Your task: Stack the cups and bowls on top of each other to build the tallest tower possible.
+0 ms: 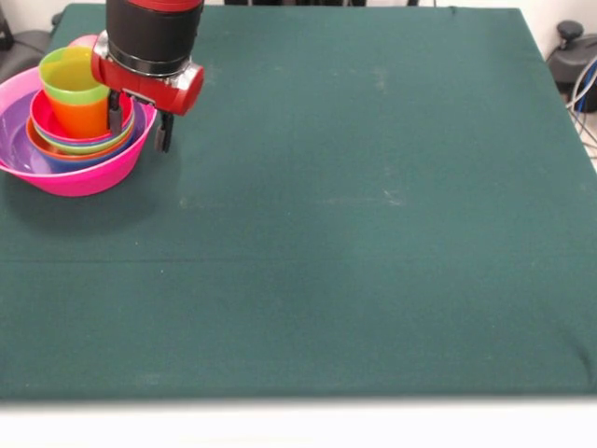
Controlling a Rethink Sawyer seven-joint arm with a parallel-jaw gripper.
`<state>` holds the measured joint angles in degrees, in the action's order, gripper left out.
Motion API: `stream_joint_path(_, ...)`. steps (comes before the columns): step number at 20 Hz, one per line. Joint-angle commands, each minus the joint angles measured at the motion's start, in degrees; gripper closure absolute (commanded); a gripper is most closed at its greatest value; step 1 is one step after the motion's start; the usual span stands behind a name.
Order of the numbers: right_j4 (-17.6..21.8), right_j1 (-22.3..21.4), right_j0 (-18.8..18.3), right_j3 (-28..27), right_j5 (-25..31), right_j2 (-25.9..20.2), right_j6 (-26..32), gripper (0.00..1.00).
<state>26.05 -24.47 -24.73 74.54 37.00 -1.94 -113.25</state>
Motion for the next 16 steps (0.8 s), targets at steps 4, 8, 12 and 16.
stream_joint_path(4, 2.74, 0.09, 0.20, 0.71, 4.29, -6.41, 12.08, 0.00)
stream_joint_path(8, 2.50, 0.02, 1.12, -1.27, 7.25, -6.13, 12.56, 0.00)
stream_joint_path(12, 2.14, -1.75, 1.32, 0.42, 8.10, -5.96, 12.43, 0.00)
stream_joint_path(16, 2.17, -0.80, 1.32, -0.98, 8.26, -6.51, 12.42, 0.00)
